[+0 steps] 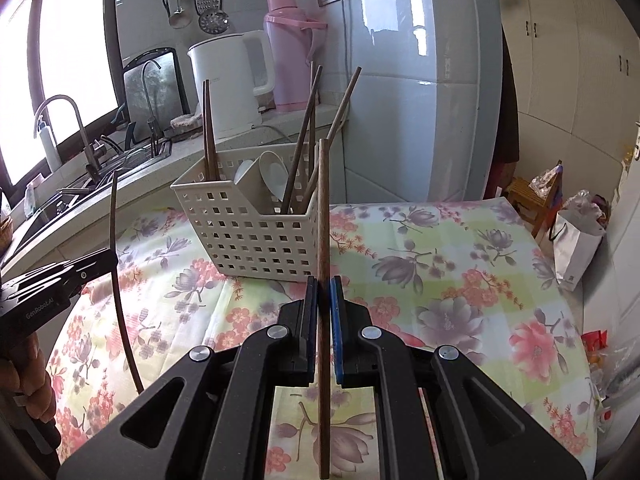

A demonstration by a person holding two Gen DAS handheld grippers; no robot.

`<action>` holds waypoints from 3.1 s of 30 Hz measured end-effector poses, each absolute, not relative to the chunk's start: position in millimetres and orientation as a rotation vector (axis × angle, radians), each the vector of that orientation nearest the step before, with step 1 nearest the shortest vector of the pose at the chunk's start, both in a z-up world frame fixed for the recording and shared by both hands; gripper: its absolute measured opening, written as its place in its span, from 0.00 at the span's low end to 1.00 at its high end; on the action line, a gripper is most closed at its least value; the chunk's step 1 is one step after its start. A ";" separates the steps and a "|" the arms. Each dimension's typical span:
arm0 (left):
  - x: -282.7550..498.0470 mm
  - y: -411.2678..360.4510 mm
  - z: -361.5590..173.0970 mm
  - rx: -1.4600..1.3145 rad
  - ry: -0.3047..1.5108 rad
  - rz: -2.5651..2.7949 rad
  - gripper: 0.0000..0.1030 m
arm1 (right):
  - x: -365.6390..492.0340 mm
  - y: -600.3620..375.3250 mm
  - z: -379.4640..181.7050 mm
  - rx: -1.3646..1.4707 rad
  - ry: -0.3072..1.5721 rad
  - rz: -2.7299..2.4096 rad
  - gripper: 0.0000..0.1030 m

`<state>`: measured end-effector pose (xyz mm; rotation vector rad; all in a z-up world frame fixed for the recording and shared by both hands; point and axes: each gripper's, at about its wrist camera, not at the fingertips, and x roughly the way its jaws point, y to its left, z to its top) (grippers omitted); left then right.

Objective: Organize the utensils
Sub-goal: 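Lift both chopsticks upright and carry them toward the basket, then carry both upright chopsticks over the white basket and lower them in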

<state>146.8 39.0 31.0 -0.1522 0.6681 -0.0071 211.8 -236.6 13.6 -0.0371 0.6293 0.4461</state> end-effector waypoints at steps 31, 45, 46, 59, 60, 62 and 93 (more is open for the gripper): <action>140.5 39.5 47.5 -0.154 0.624 -0.024 0.06 | 200.5 -241.3 34.7 -0.024 0.585 0.458 0.08; 142.9 40.9 50.4 -0.165 0.617 -0.038 0.06 | 201.1 -241.0 39.9 -0.022 0.572 0.463 0.08; 142.5 41.0 50.6 -0.165 0.617 -0.040 0.06 | 200.8 -240.9 39.7 -0.023 0.572 0.464 0.08; 143.0 37.8 55.3 -0.153 0.605 -0.045 0.06 | 199.3 -239.5 42.0 -0.023 0.560 0.470 0.08; 143.5 37.8 55.5 -0.153 0.604 -0.046 0.06 | 199.3 -239.0 42.0 -0.025 0.558 0.470 0.08; 144.1 37.8 56.2 -0.152 0.603 -0.047 0.06 | 199.4 -238.6 42.4 -0.026 0.558 0.470 0.08; 195.0 33.3 208.0 -0.028 0.392 -0.117 0.06 | 263.6 -209.7 159.6 -0.056 0.405 0.572 0.08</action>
